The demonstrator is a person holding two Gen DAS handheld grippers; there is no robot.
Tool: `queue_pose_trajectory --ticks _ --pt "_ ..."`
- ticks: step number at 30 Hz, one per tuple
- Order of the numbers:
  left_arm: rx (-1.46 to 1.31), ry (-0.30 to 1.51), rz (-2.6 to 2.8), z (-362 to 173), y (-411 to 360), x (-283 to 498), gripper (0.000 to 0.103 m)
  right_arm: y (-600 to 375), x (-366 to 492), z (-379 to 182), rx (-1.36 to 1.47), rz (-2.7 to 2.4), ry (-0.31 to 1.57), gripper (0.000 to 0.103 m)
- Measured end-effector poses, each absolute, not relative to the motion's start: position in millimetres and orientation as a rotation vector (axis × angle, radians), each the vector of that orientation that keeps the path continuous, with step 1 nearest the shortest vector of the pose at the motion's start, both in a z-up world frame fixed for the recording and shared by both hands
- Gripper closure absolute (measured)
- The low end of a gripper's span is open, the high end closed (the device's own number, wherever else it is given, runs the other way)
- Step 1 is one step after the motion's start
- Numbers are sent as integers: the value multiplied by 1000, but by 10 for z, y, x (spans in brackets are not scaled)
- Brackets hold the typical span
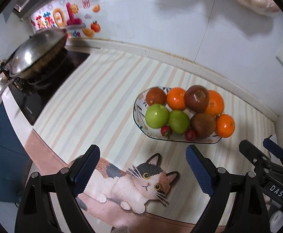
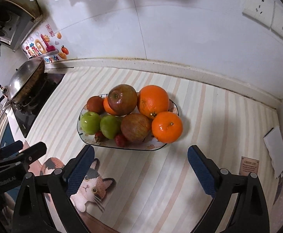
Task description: Organize fruits
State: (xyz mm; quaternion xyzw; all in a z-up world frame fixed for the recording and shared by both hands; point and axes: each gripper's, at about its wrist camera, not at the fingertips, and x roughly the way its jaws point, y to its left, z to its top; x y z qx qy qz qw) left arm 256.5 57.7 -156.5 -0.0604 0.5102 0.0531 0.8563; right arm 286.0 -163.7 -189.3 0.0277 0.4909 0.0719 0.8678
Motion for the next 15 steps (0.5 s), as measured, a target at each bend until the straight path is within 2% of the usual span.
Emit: queue_pose_trajectory --ticks 15 --pt "-98 908 55 -708 733 1467 12 -1475 1508 -810 52 103 862 4"
